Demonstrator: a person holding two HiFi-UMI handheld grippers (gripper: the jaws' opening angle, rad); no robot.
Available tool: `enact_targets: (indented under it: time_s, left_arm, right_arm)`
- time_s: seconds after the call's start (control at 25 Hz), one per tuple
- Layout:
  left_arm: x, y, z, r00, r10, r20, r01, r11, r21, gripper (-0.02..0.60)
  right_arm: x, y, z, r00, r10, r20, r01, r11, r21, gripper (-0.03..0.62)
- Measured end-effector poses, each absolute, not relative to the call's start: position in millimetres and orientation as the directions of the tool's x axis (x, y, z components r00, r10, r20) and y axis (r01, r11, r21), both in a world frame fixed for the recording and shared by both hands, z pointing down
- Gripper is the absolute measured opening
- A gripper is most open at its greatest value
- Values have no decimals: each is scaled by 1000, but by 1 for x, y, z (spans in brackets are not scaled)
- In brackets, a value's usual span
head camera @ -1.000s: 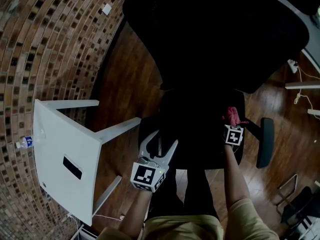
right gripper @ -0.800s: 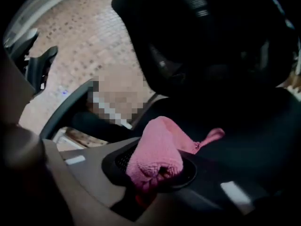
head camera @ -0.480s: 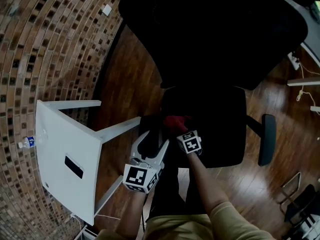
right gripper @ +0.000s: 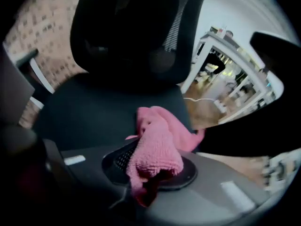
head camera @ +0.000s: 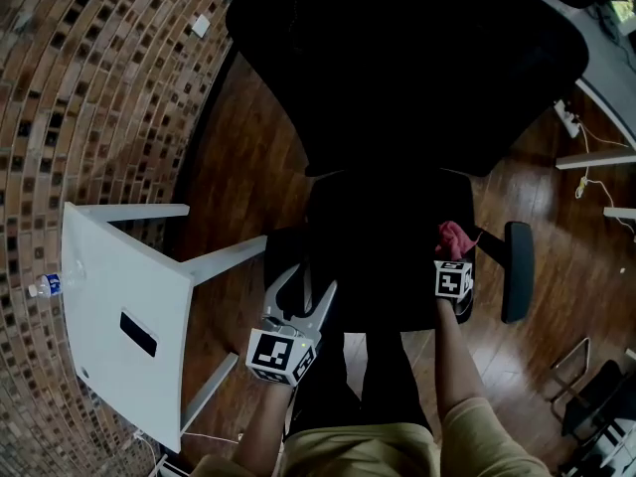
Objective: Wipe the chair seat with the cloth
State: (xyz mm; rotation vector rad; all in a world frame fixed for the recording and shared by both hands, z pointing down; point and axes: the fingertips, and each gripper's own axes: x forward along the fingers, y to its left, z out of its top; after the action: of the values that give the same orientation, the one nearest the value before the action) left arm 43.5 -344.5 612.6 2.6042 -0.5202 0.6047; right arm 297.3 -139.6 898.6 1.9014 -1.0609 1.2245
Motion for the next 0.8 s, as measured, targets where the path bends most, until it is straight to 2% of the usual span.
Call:
enact_targets:
  time_s: [0.08,0.16,0.28,0.36,0.4,0.48,0.64,0.8]
  left_arm:
    - [40,-345,609,834,-266,484,-445,-842,304,232]
    - [36,-348,605,827,-275,490,-454,-841,295,232]
    - [29,-352,607,819,-287,497,-464,-840,281,232]
    - [23,-353,608,811,-291,507,-471,-840,271,232]
    - [19,-352,607,808,-290,513,-471,-841,266,232]
    - [14,-354,605,803,-288,522,-469,-846,254,232]
    - [16,-357,605,796,-295,528,-479,-841,252,232]
    - [24,-349,613,812,-272,516,-459,-843,279,227]
  right_arm:
    - [232,-186,896,59,-462,885,-902,-404,-151,67]
    - [141,-243,885,-165,-580,798,-922,-196,-334,67]
    - [14,-309,868,-414,-601,684,-872,47,-487,67]
    - [-30,-326,871,-458,-571,682,-856,76,-511,67]
    - [-35,-327,875,-435,-567,699,-865,48,-499,67]
    - [-4,-315,887,-315,-582,749,-887,-101,-452,66]
    - [160,-207,917,57,-465,884,-836,-506,-212,66]
    - [300,-102,897,317,-294,902,-808,-581,95,66]
